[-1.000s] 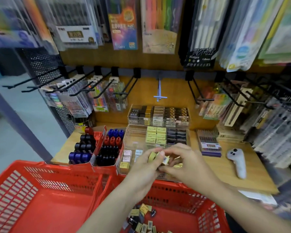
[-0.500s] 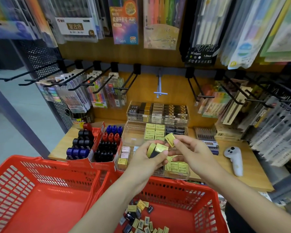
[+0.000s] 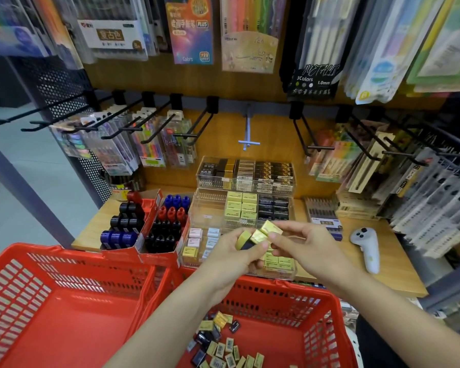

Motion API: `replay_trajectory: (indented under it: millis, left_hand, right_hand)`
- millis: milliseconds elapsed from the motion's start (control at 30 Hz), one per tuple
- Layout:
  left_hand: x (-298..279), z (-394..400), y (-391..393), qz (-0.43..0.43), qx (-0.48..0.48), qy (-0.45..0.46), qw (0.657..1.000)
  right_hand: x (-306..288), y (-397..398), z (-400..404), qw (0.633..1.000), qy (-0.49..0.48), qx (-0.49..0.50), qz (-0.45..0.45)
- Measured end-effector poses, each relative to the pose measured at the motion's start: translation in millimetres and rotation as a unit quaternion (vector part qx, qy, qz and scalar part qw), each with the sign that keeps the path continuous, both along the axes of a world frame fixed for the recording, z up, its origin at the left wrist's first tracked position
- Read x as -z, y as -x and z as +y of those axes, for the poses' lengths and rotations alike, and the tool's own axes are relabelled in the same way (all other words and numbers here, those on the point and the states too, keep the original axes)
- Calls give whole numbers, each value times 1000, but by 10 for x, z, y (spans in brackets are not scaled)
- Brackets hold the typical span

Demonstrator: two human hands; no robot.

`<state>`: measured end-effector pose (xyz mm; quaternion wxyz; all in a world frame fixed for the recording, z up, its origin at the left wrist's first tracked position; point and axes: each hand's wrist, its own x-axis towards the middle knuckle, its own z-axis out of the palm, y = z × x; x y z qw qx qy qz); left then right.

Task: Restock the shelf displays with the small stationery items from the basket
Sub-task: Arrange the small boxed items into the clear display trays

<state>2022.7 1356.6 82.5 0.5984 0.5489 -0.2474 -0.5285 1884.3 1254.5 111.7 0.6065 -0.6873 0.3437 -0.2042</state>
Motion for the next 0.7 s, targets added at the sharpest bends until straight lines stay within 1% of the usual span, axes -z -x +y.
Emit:
replay_trajectory:
  millis: [67,100,167,200,267,333,533,567,600,667,700]
  left_hand:
    - [22,-50,-45,68,-23,-14,997]
    - [48,-84,-94,101,-43,-27,994]
    - [124,-163,-207,146,-85,-46,984]
    - [175,-197,-252,149,-101,-53,982]
    - [309,-260,-304,119,-116,-77,983]
    - [437,-306,-309,97,-114,-96,984]
    - [581,-423,-273,111,-93,-99,984]
    - [571,-438,-262,115,-91,-95,985]
    - [560,-455,-252,119,-90,-90,985]
    - [544,-485,-237,122,-84,-84,985]
    - [544,-493,-234,122,-82,-84,986]
  right_hand:
    - [78,-5,-136,999,2,40,24]
    - [130,4,-241,996,24,74,52]
    - [288,65,-485,978,84,125,143]
    - [394,108,-585,967,107,131,189]
    - [624,174,-705,945,150,112,268]
    - [827,148,-753,926,201,77,311]
    - [1206,-116,-721,908,291,-26,300]
    - [1273,-121,-707,897,318,-32,305]
    - [1324,-117,-696,876,358,-38,320]
    - [1398,-97,-701,814,451,-41,364]
    - [1423,-90,-701,790,483,-39,376]
